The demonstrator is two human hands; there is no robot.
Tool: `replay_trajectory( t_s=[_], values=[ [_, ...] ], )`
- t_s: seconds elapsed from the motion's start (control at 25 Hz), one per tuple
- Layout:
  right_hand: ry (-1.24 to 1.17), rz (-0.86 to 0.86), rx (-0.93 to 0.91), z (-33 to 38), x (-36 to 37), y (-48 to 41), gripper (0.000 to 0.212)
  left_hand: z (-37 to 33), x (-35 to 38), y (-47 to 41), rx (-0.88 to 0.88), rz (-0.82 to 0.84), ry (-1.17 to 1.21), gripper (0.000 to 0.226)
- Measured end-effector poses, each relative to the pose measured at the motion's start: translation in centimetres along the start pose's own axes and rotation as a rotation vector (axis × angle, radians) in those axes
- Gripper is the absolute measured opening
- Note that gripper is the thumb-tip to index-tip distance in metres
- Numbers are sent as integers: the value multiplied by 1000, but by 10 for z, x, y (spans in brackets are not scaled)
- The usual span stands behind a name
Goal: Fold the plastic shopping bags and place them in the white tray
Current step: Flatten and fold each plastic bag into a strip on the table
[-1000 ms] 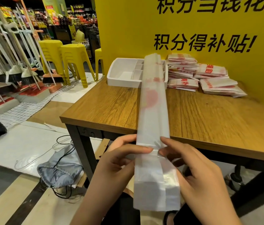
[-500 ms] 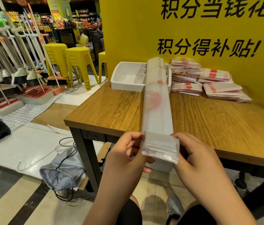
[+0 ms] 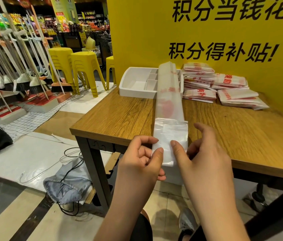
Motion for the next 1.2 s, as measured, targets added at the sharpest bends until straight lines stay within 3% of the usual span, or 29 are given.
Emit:
replay_trajectory(
  t_s=[0.16, 0.44, 0.64, 0.88, 1.04, 1.2],
  values=[
    [69, -61, -180, -5, 4, 15, 24, 3, 1, 1, -5, -7, 17, 15],
    [445, 56, -645, -33, -2, 7, 57, -2, 0, -6, -71, 1, 61, 16],
    [537, -18, -901, -45, 5, -17, 53, -4, 2, -9, -155, -10, 99, 16],
    [465, -54, -871, -48, 18, -13, 47, -9, 7, -7, -190, 41, 76, 18],
    [410, -19, -849, -51, 19, -14, 47, -31, -25, -5, -96, 299, -356, 45],
    [402, 12, -842, -52, 18, -16, 47, -37, -38, -32, 378, 545, -1038, 76]
  ],
)
Point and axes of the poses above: each hand's wrist, its own y-axis away from the middle knuckle, its own x-axis out of the palm, z = x × y, the point moved 2 cm from there along -y, towards the middle knuckle, and after that the axes turned 14 degrees about y, right-handed, at the moved point
